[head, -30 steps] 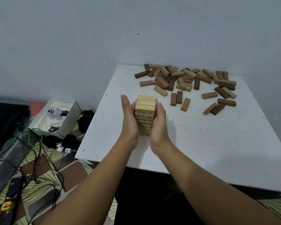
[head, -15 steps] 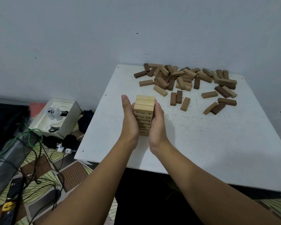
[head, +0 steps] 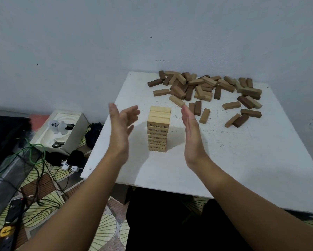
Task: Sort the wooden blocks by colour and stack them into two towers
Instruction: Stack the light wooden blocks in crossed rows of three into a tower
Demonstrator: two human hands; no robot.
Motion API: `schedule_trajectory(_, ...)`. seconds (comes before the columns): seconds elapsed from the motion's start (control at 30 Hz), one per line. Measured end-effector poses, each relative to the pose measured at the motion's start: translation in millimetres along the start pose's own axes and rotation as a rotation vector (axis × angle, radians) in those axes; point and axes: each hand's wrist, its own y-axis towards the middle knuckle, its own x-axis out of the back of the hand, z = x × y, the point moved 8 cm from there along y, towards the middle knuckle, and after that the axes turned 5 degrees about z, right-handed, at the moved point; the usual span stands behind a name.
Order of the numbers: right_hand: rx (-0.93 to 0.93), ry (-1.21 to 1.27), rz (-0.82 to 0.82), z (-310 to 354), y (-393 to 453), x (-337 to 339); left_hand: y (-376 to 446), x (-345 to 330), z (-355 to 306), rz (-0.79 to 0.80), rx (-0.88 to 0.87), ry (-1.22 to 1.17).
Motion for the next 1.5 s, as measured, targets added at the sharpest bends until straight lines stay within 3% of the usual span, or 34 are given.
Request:
schedule_trajectory(0.23, 0.054, 0.08, 0.021, 30.0, 15.5, -16.5, 7.7, -7.9, -39.6, -0.034, -0.074, -0.099)
schedule_trajectory(0.53, 0.05, 0.131, 0.074, 43.5, 8.5, -48.5, -4.7, -52.4, -26.4, 0.072, 0.033, -0.118)
schedule_trajectory(0.8, -0.002, 0.215, 0.043, 29.5, 11.9, -52.9, -17.3, -59.3, -26.5, 0.029, 0.063, -0.064)
schedule_trajectory(1.07, 0.078, 0.03, 0.057, 23.4, 11.2, -23.4, -5.6, -32.2, -16.7, 0.079, 0.027, -0.023)
schedule_trajectory(1.13, 0.07, -0.109, 0.126, 15.4, 10.1, -5.2, 2.9, -9.0, -10.5, 0.114, 0.01, 0.125)
schedule_trajectory(1.33, -0.059, -0.863, 0.426, -19.6, 5.7, 24.6, 15.0, 29.0, 30.1, 0.569, 0.195, 0.831)
schedule_trajectory(1.5, -0.052, -0.997, 0.445, -25.6, 16.6, 11.8, 25.3, 12.4, 28.9, 0.615, 0.173, 1.094)
